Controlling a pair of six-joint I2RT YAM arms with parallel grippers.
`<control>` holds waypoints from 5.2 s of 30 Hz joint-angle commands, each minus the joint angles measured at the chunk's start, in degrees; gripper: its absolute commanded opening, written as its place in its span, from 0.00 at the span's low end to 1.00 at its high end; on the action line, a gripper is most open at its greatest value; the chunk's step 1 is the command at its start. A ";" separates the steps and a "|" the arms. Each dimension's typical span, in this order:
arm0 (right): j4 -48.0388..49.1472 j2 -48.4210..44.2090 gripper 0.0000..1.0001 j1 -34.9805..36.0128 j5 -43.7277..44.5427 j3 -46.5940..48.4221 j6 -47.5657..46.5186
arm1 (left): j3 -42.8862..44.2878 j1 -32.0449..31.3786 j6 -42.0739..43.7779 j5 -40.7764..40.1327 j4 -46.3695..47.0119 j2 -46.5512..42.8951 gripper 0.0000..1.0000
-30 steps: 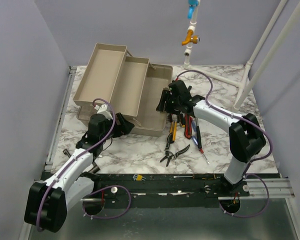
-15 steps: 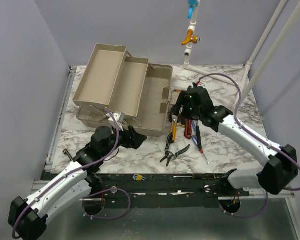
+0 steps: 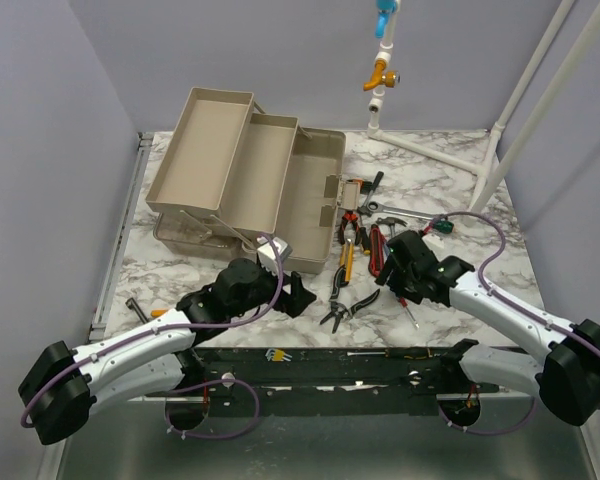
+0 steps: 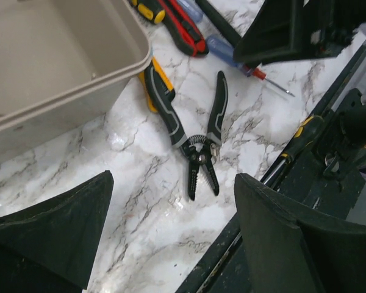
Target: Pack the tool kit
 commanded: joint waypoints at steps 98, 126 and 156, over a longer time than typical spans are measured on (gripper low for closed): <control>2.78 58.42 0.14 11.49 5.56 63.87 -8.38 | -17.20 -0.38 6.51 -10.12 12.75 -32.09 0.82; -6.54 14.93 0.47 10.89 20.23 29.21 -13.02 | -14.67 -0.37 6.96 0.12 17.98 -20.71 0.83; 10.43 17.50 0.59 -8.40 5.15 2.44 -13.56 | -15.57 -0.37 7.17 -0.61 18.03 -22.64 0.83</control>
